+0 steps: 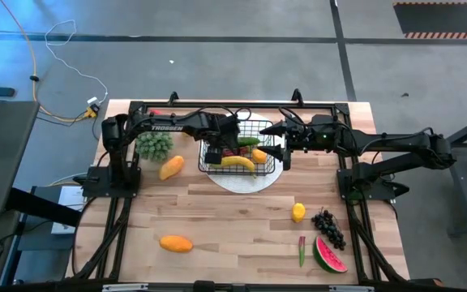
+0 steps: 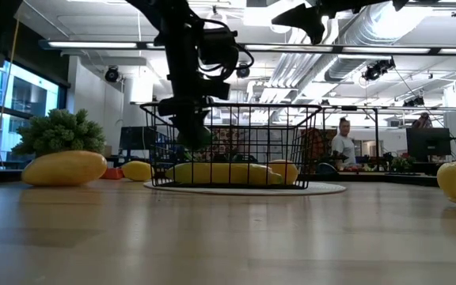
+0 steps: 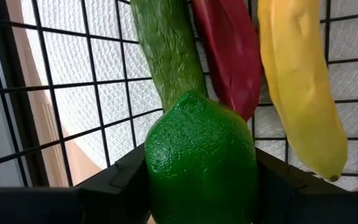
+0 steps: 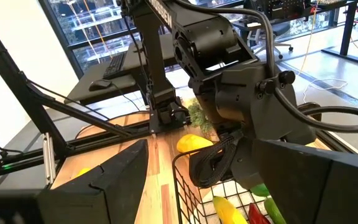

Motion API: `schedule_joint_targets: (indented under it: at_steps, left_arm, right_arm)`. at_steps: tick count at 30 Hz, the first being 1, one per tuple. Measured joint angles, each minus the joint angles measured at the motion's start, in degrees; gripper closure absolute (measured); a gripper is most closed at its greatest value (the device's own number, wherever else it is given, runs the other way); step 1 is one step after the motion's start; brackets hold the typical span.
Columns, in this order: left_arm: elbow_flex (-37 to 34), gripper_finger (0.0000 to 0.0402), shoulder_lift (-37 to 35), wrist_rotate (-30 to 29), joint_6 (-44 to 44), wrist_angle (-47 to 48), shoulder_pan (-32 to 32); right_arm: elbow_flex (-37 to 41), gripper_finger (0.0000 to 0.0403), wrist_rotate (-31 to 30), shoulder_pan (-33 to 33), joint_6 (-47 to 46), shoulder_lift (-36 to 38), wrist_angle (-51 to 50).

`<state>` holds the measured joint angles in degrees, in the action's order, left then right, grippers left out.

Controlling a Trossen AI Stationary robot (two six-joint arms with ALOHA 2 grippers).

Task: Build produce basket
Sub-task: Put the green lime into the wire basket

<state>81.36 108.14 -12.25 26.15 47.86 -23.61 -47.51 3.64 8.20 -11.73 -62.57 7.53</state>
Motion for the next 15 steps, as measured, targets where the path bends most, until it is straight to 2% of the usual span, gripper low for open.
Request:
schedule_joint_targets:
  at_steps: [11, 15]
  left_arm:
    - [0.0, 0.0213, 0.0, 0.3, 0.0, 0.1, -1.2]
    - [0.0, 0.02, 0.0, 0.9, 0.0, 0.2, -1.2]
  right_arm:
    - [0.0, 0.0132, 0.0, 0.0, 0.0, 0.0, -0.8]
    - [0.0, 0.0132, 0.0, 0.0, 0.1, 0.0, -1.2]
